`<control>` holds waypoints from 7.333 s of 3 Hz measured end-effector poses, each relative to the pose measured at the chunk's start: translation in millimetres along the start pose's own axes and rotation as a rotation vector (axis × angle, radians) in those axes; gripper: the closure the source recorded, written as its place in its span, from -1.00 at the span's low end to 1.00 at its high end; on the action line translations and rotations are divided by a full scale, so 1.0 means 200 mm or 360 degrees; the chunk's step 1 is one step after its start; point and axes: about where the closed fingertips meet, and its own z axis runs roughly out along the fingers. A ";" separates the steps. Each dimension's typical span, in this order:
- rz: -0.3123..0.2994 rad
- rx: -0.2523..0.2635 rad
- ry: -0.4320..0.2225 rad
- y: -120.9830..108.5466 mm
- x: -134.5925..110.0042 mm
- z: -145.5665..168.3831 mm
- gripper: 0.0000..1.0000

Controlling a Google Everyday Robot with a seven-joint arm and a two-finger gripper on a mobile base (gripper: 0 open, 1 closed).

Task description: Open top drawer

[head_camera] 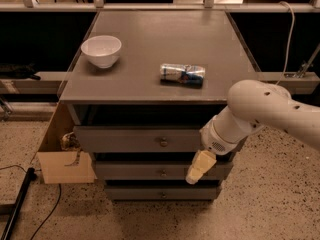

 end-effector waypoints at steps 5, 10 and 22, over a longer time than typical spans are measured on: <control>-0.0025 0.0111 0.0124 -0.28 -0.10 0.29 -1.00; -0.0029 0.0119 0.0090 -0.26 -0.13 0.24 0.90; -0.0022 0.0096 0.0020 -0.09 -0.03 0.17 0.14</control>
Offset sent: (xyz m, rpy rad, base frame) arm 0.0731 0.0088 0.0294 -0.1083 -0.1128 0.0052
